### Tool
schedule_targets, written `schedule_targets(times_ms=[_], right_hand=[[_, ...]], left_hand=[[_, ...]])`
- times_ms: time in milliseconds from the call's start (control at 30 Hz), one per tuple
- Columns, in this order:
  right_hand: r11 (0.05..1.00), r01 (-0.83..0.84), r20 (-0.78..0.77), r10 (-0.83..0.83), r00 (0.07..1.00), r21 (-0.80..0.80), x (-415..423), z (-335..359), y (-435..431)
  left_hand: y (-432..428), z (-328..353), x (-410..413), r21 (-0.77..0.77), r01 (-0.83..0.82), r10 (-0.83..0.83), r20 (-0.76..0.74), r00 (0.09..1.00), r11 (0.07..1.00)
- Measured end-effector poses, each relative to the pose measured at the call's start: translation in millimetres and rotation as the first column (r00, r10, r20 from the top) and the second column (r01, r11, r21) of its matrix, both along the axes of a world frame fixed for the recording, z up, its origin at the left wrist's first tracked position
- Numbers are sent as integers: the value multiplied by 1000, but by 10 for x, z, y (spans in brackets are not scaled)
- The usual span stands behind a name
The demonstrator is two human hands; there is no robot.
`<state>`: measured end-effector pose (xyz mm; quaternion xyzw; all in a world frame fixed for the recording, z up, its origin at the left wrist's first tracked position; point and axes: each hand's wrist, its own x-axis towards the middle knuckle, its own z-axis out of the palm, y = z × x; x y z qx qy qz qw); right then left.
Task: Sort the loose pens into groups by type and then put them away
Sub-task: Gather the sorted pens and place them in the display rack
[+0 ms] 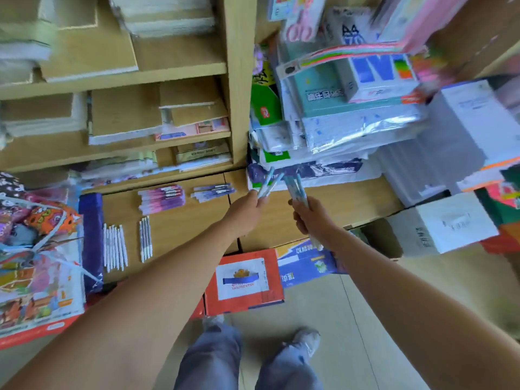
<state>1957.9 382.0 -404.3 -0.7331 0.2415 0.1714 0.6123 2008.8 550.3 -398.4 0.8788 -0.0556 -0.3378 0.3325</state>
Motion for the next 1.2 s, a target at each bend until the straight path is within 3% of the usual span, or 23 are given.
schedule_targets(times_ms=[167,333,467,900,1200], right_hand=[[991,132,-39,-133,990,-18,-559,396,-917],[961,159,-43,-173,984,-228,-986,825,-1792],[922,240,-8,-255,967,-305,-1238,1012,-2460],[875,467,6,-470,883,-126,-1073,1125,-4386],[863,463,17,-470,883,-202,-626,1155,-5597]], left_hand=[[-943,332,-365,-14,128,-127,56,990,992],[-1949,601,-668,-43,229,-228,45,973,972],[-2689,783,-843,-49,300,-296,66,953,953],[-4774,800,-464,-140,402,-403,29,915,905],[-5976,948,1,-210,373,-383,-9,924,904]])
